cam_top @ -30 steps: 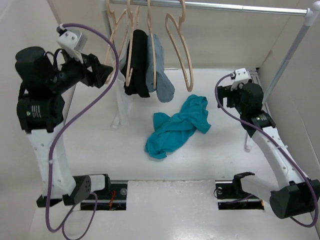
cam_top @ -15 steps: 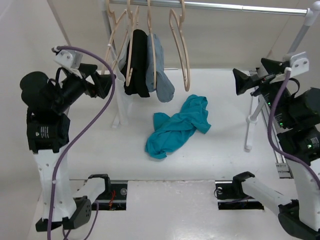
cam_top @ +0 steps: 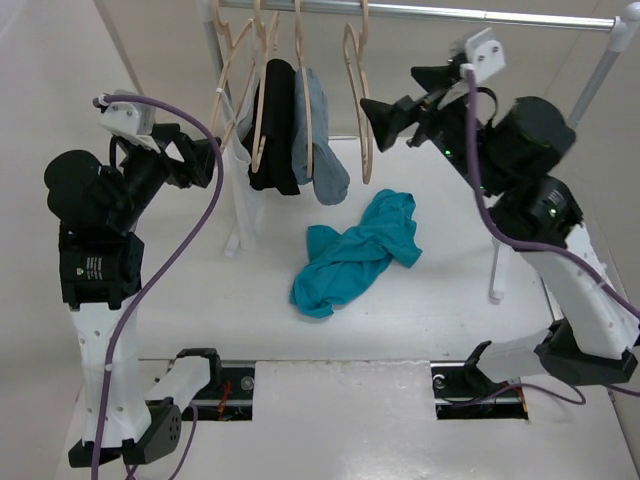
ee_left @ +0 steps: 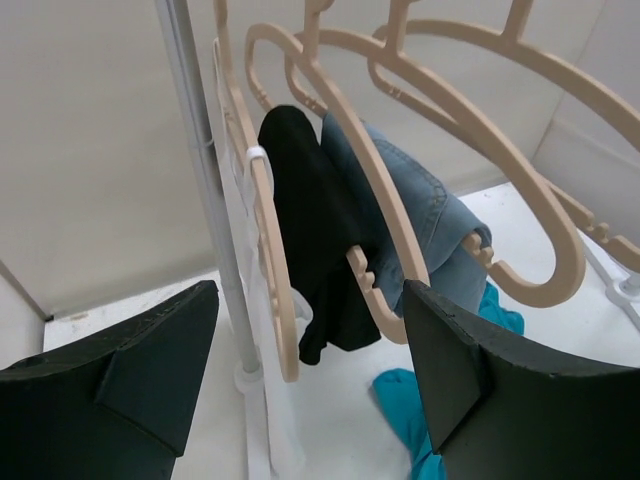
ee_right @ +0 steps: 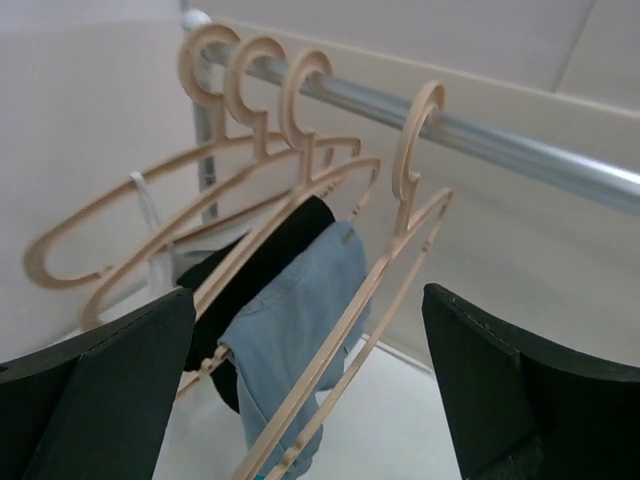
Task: Place the t-shirt on the hanger
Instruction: Grab a hanger with the right arm
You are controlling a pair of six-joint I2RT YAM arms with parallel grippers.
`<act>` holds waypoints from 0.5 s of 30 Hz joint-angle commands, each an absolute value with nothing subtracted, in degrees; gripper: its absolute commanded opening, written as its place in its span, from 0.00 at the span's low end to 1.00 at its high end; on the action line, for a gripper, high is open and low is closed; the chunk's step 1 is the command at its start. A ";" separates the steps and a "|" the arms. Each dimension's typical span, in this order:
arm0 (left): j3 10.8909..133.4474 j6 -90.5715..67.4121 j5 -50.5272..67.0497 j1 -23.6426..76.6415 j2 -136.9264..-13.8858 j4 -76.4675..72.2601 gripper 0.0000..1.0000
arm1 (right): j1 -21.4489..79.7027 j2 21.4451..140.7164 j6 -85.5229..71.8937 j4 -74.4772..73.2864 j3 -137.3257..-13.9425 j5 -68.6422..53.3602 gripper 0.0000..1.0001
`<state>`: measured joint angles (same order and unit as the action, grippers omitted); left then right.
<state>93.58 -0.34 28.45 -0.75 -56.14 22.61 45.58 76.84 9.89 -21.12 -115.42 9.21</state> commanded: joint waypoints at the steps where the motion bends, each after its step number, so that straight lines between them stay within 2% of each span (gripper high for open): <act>1: 93.08 -0.70 26.81 -0.18 -55.55 21.79 0.71 | 47.37 79.09 10.55 -19.87 -118.56 21.61 1.00; 8: 91.85 -0.09 25.66 0.35 -55.02 22.85 0.71 | 46.68 91.13 11.07 -27.16 -129.10 28.04 1.00; 15: 90.70 0.44 24.35 0.88 -55.02 23.38 0.71 | 43.77 95.09 11.07 -27.16 -127.62 34.71 1.00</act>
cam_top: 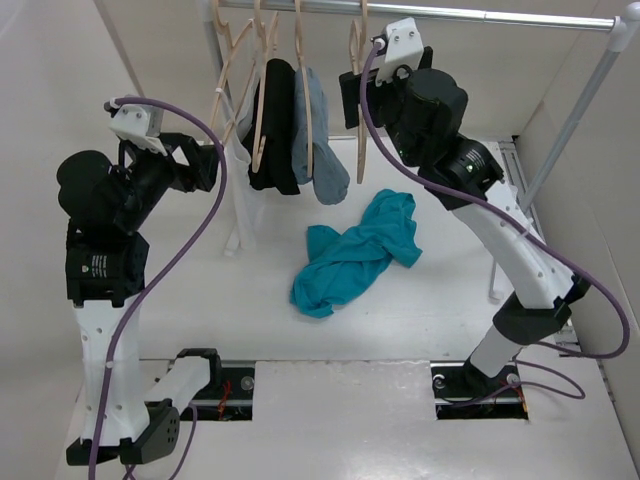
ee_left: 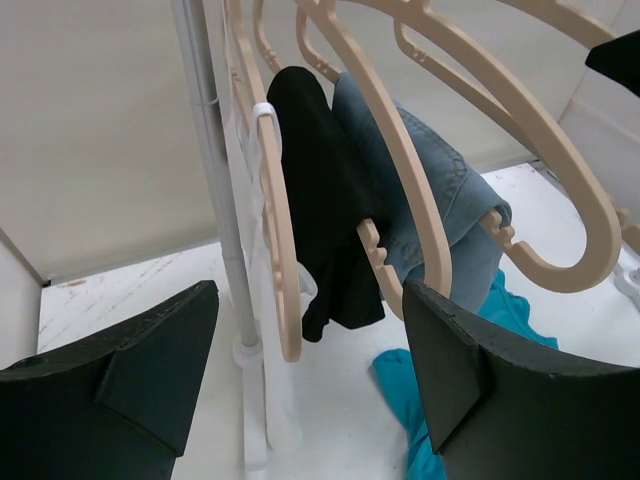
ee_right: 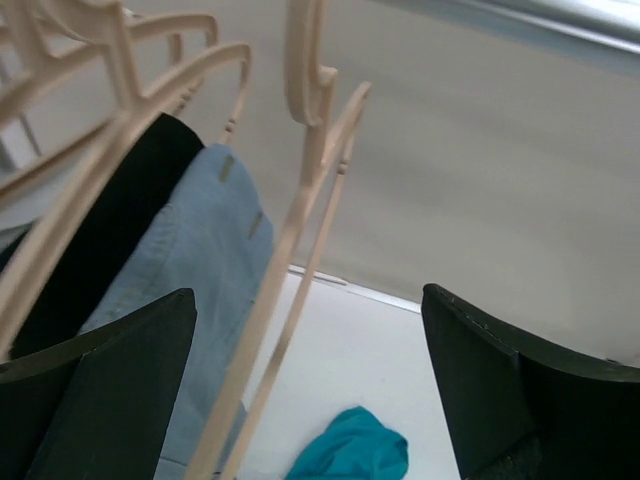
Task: Place the t-shirt on the hanger
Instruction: Grab a hanger with the right arm
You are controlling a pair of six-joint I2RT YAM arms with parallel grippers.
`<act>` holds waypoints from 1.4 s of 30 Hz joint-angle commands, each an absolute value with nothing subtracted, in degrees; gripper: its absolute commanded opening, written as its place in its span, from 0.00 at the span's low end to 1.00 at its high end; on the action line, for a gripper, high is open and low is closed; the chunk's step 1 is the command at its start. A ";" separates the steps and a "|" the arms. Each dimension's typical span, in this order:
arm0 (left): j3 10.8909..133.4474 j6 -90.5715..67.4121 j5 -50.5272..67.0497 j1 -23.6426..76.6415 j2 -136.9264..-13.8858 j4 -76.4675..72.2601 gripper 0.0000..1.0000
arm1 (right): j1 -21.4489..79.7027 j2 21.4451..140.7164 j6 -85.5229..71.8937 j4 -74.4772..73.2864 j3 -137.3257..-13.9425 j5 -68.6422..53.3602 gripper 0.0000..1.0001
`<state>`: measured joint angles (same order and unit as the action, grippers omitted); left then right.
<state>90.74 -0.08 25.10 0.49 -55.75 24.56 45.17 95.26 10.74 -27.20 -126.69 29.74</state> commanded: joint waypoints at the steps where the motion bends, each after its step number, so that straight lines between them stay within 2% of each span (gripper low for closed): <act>1: 90.70 0.44 24.35 0.88 -55.02 23.38 0.71 | 43.77 95.10 11.07 -27.16 -127.10 34.72 0.98; 4: 90.18 0.97 23.12 0.88 -54.49 23.38 0.71 | 43.24 95.62 11.07 -26.64 -124.90 33.49 0.94; 5: 90.18 0.97 23.12 0.88 -54.49 23.38 0.71 | 43.24 95.62 11.07 -26.63 -124.37 32.79 0.88; 8: 89.65 0.97 23.12 0.88 -54.49 23.38 0.71 | 42.71 95.63 10.55 -25.49 -122.26 31.55 0.83; 9: 89.65 0.97 23.12 0.88 -54.49 23.38 0.74 | 42.11 95.63 10.55 -24.88 -121.73 30.86 0.79; 11: 89.65 1.49 23.12 0.88 -54.49 23.38 0.74 | 42.10 95.63 9.94 -24.00 -120.07 30.85 0.68; 12: 89.65 1.49 23.12 0.88 -54.49 23.38 0.74 | 41.58 95.10 9.93 -23.99 -119.54 30.33 0.52; 15: 89.65 1.49 23.12 0.88 -53.96 23.91 0.74 | 41.57 94.57 9.93 -22.50 -117.96 30.32 0.32; 18: 89.12 1.49 23.12 0.88 -53.96 23.91 0.75 | 41.04 93.96 9.93 -21.36 -117.42 30.15 0.24; 21: 88.07 1.49 23.12 0.88 -53.96 23.38 0.77 | 40.52 92.91 9.93 -20.84 -117.42 27.61 0.07; 23: 88.07 1.49 23.12 0.88 -53.96 23.38 0.78 | 40.52 92.29 10.45 -20.22 -117.42 26.55 0.00; 33: 87.45 2.11 26.54 0.88 -53.96 22.32 0.78 | 33.84 82.72 10.99 -13.97 -108.82 1.42 0.00; 40: 85.69 -2.80 30.32 0.88 -53.96 18.55 0.90 | 30.06 80.16 14.85 -16.60 -105.30 -11.76 0.00; 41: 84.91 -3.77 31.54 0.88 -53.96 17.24 0.92 | 29.54 80.16 14.85 -16.61 -104.68 -16.30 0.00; 42: 84.90 -4.91 32.07 0.88 -53.96 16.70 0.99 | 28.31 79.63 14.85 -16.61 -103.11 -18.70 0.00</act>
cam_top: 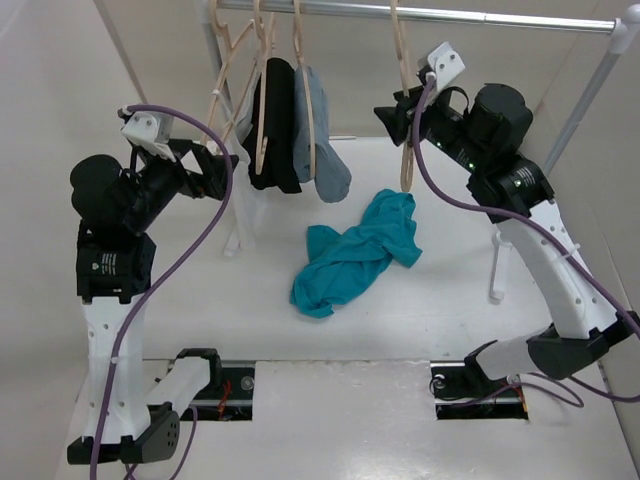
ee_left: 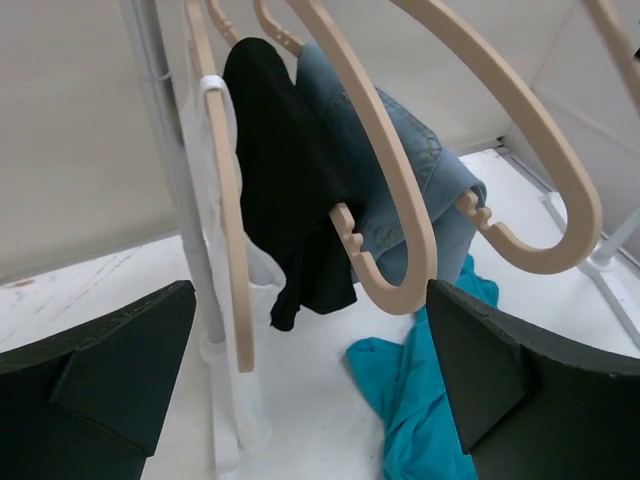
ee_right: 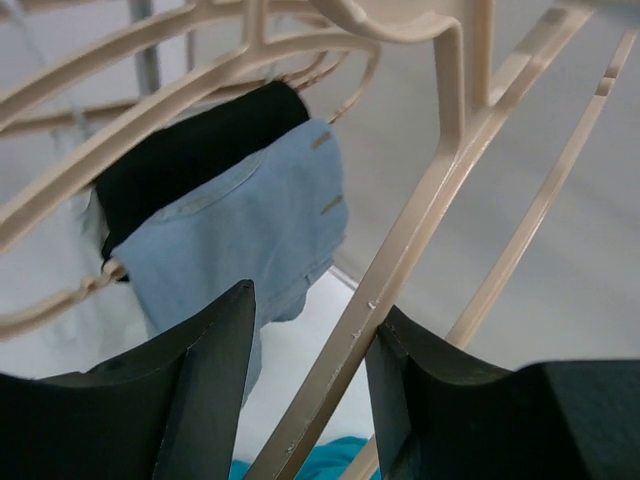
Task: Place the t-shirt on the hanger
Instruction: Grab a hanger with the right arm
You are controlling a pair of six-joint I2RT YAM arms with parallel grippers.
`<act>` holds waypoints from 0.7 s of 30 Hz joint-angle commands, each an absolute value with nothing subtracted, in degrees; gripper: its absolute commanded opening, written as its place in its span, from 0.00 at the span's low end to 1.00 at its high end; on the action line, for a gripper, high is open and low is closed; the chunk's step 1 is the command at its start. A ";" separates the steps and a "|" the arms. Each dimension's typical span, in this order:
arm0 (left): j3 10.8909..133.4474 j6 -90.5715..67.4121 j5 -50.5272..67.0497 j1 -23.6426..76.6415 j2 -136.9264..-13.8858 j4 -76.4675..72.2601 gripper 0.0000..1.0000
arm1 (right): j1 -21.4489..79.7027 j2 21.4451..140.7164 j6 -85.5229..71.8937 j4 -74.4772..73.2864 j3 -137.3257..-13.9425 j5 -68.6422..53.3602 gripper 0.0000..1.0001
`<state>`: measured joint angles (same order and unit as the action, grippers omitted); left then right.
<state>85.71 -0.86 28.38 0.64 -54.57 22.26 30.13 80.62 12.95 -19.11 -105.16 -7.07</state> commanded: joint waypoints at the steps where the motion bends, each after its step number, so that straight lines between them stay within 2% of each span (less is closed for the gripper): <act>1: 83.42 -5.97 32.69 0.88 -53.96 16.18 0.99 | 27.78 78.76 14.85 -16.61 -102.23 -20.81 0.00; 4: 80.96 -6.17 40.92 0.88 -53.26 14.94 0.99 | 27.07 77.00 14.85 -18.19 -98.01 -25.57 0.00; 6: 79.64 2.49 54.23 0.88 -52.73 16.68 0.99 | 26.55 74.19 15.47 -18.72 -94.76 -28.37 0.00; 8: 78.67 8.76 58.69 0.88 -52.12 20.37 0.99 | 26.54 70.60 15.47 -18.11 -88.70 -31.19 0.00; 10: 78.66 17.00 58.71 1.49 -51.59 29.67 0.99 | 25.84 68.21 15.47 -16.62 -84.83 -35.39 0.00; 11: 78.66 27.23 58.19 1.49 -51.59 33.27 0.99 | 25.23 66.99 15.47 -16.61 -81.42 -36.72 0.00; 14: 76.83 43.02 53.89 1.49 -49.66 47.52 0.92 | 23.65 62.15 14.86 -17.22 -74.57 -39.81 0.00; 17: 70.07 62.00 48.09 1.49 -46.50 58.95 0.86 | 21.72 58.02 12.31 -18.28 -68.66 -39.81 0.00; 21: 57.59 79.07 41.23 1.49 -40.70 64.68 0.89 | 18.47 53.62 9.94 -16.00 -57.08 -39.81 0.00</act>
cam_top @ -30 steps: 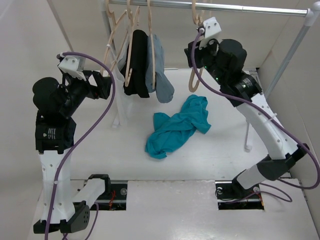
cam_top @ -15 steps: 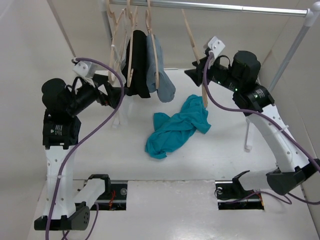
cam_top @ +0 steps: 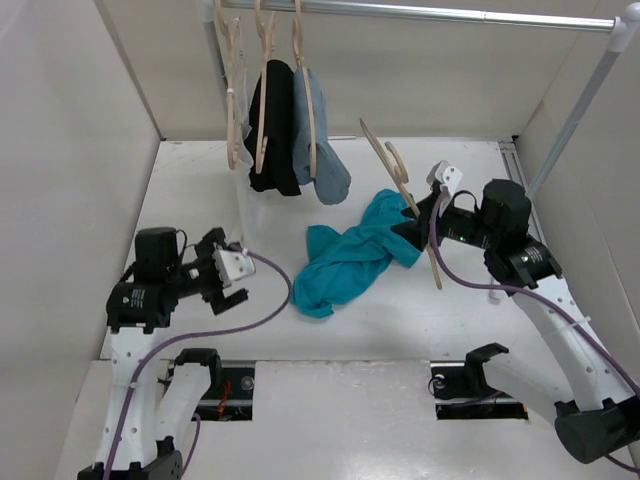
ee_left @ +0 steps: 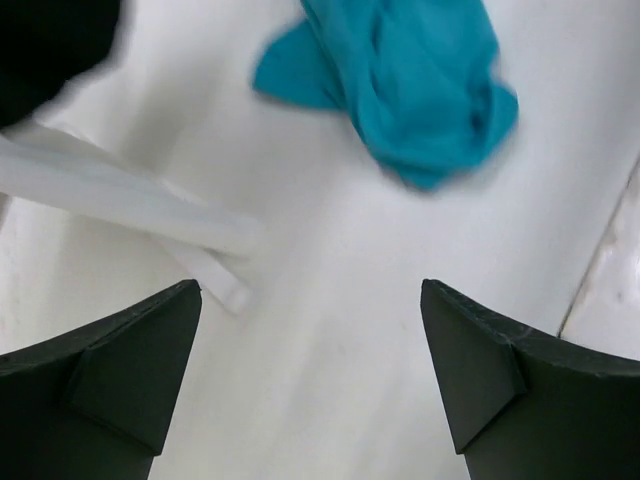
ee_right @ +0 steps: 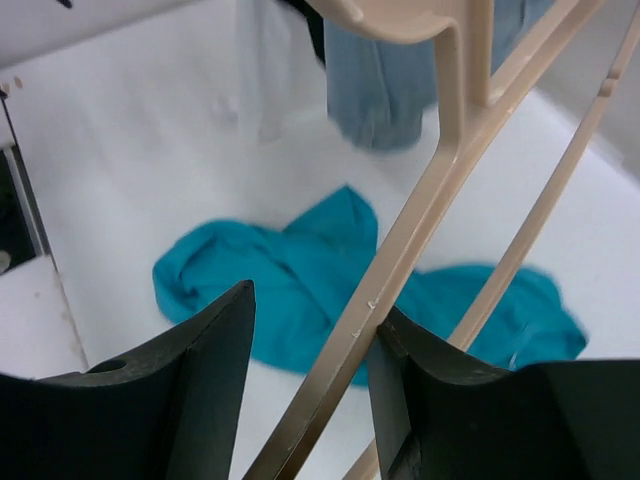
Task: Place the t-shirt on the hanger
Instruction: Grab a hanger with the right arm
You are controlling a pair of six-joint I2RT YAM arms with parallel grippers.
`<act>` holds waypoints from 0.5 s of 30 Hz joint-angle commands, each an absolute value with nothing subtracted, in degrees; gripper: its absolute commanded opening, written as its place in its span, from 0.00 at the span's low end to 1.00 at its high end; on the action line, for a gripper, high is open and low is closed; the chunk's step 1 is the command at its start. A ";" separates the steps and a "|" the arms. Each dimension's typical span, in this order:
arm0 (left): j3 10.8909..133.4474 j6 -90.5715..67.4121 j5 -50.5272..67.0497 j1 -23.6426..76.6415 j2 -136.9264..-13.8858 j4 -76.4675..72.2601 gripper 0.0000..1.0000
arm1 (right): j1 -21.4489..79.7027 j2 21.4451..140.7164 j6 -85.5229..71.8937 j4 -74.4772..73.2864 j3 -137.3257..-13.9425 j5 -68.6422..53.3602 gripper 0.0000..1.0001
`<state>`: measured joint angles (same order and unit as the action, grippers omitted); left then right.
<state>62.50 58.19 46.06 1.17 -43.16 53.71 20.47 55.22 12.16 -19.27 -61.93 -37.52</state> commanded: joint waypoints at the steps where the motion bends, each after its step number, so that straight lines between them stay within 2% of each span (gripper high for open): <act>1: 53.04 80.23 40.44 1.49 -39.74 64.69 0.90 | 17.94 52.92 9.24 -16.00 -55.65 -39.81 0.00; 3: 49.67 80.24 40.43 1.49 -39.20 61.97 0.90 | 16.27 52.12 8.53 -15.47 -52.91 -40.51 0.00; 8: 47.11 76.04 41.49 2.98 -48.06 57.58 0.76 | 14.25 51.59 5.98 -14.50 -45.45 -45.00 0.00; 12: 46.59 62.61 29.04 12.19 -54.92 45.82 0.65 | 11.17 51.59 4.40 -13.72 -41.76 -46.93 0.00; 13: 46.58 59.62 22.91 19.44 -58.24 41.35 0.60 | 10.47 51.59 4.39 -12.75 -41.14 -48.33 0.00; 15: 49.81 51.12 18.65 28.34 -61.86 38.34 0.60 | 8.09 51.59 2.56 -11.08 -39.38 -50.26 0.00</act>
<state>47.31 63.57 27.88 18.90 -58.76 46.74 10.28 52.77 4.78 -17.80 -40.32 -45.19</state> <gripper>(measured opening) 0.606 0.513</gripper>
